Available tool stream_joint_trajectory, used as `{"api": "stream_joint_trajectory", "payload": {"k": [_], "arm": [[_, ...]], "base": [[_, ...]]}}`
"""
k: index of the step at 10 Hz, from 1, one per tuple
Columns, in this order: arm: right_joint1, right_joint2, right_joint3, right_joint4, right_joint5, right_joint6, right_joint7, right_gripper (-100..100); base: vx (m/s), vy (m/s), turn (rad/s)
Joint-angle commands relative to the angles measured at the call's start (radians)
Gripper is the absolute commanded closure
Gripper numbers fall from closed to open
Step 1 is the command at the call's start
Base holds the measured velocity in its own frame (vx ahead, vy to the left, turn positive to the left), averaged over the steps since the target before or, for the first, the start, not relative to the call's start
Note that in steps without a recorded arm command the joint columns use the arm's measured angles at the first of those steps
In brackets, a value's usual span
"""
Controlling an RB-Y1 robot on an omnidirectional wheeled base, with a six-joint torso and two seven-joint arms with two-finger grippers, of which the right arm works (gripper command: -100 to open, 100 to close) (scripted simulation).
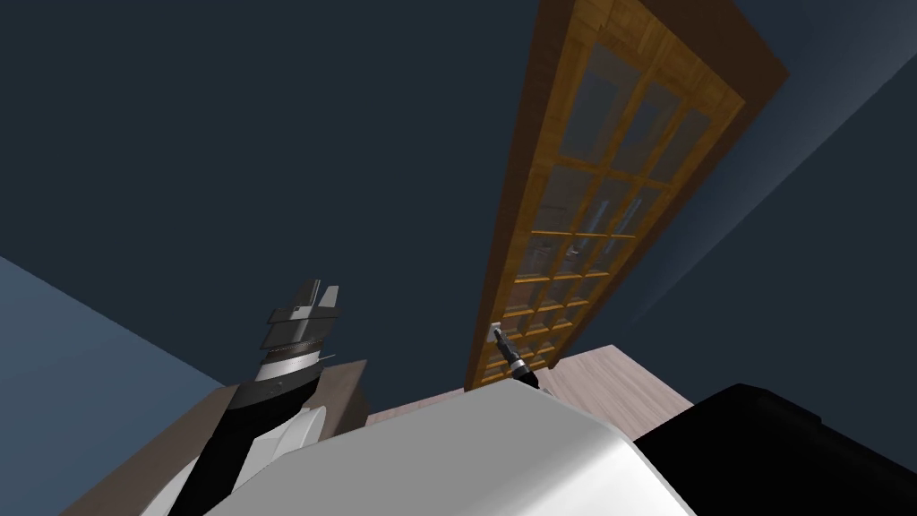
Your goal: Pull the door open
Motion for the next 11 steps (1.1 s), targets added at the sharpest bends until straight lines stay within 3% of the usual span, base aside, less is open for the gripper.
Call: {"api": "stream_joint_trajectory", "payload": {"k": [1, 11], "arm": [[0.002, 0.004, 0.005, 0.0, -0.006, 0.002, -0.036, 100], [0.0, 0.002, 0.029, -0.005, -0.087, 0.02, -0.279, 100]], "base": [[-0.033, -0.016, 0.034], [-0.039, -0.016, 0.066]]}}
